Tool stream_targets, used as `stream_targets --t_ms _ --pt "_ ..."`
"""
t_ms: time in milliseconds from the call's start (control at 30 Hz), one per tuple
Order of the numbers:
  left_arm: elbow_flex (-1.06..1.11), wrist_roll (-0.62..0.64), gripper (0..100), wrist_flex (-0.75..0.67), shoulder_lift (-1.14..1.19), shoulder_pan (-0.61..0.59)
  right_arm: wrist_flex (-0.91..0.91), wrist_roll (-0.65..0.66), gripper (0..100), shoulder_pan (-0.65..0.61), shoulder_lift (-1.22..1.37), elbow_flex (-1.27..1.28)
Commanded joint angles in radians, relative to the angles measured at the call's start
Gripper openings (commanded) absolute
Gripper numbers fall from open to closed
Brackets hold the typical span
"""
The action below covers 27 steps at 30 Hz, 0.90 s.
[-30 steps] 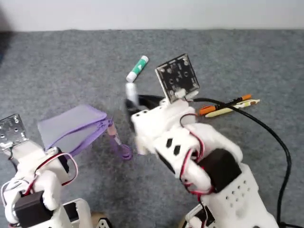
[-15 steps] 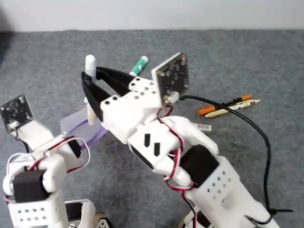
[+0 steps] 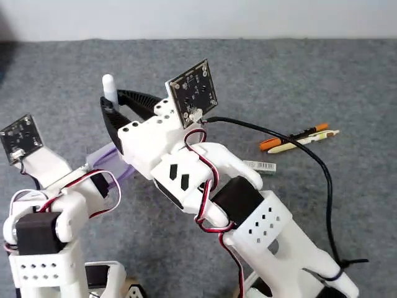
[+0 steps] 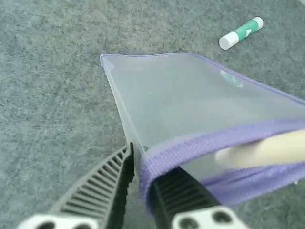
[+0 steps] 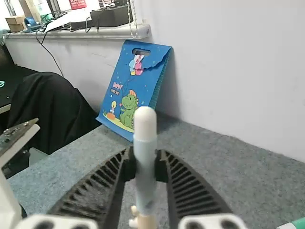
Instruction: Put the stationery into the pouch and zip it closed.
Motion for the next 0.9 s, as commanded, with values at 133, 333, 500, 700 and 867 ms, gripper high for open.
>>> stream_targets --t_ms 133,333,500,700,867 --pt "-0.047 0.028 1 0.003 0.005 0.008 0.053 0.012 16.5 -0.004 -0.045 -0.017" --pt "-0.047 0.028 1 0.003 0.005 0.003 0.150 0.014 11.4 0.051 -0.130 -0.018" --pt "-0.047 0.043 1 0.002 0.002 0.003 0.361 0.012 2.5 0.262 -0.145 -0.018" --pt "-0.050 0.046 1 -0.003 0.000 0.006 0.591 0.048 2.8 0.493 -0.031 -0.018" --pt "-0.050 0.044 1 -0.005 0.000 0.003 0.720 0.241 3.1 0.579 0.176 -0.018"
